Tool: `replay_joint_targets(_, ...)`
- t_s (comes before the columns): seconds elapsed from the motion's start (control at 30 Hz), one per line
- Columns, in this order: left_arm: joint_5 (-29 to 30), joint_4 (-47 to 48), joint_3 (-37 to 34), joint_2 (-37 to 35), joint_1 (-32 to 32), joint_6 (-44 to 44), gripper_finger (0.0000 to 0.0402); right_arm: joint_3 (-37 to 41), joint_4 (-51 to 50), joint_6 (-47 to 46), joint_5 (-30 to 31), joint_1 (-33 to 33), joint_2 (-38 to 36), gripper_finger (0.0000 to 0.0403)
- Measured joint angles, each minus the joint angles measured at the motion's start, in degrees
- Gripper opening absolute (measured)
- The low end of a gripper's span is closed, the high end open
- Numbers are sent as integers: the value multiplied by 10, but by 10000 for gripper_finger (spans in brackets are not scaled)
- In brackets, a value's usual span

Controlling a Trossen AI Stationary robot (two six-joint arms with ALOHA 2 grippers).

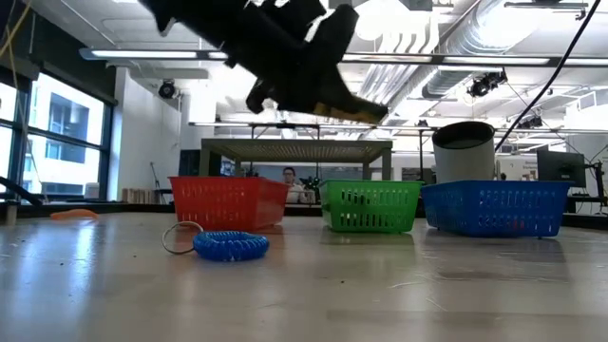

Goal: Pick & Place Office Desk Supplies
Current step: Put the yellow crayon box into the green bin

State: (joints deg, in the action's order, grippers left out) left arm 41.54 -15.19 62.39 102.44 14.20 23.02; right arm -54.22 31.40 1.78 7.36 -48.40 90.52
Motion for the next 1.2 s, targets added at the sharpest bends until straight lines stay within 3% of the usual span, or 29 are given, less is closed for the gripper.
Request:
replay_joint_targets(0.13,26,13,27,30,-15,14,110,0,0,0,0,0,0,145)
replay_joint_targets(0.4,21,15,56,79,-51,38,110,0,1,13,1,0,0,145)
replay_joint_targets(0.73,-29,31,56,91,-76,146,110,0,-8,15,1,0,0,145)
replay_joint_targets(0.9,-53,35,56,99,-82,150,113,0,-7,15,1,0,0,145)
replay_joint_targets(1.2,-85,32,58,99,-90,143,178,0,-7,15,1,0,0,145)
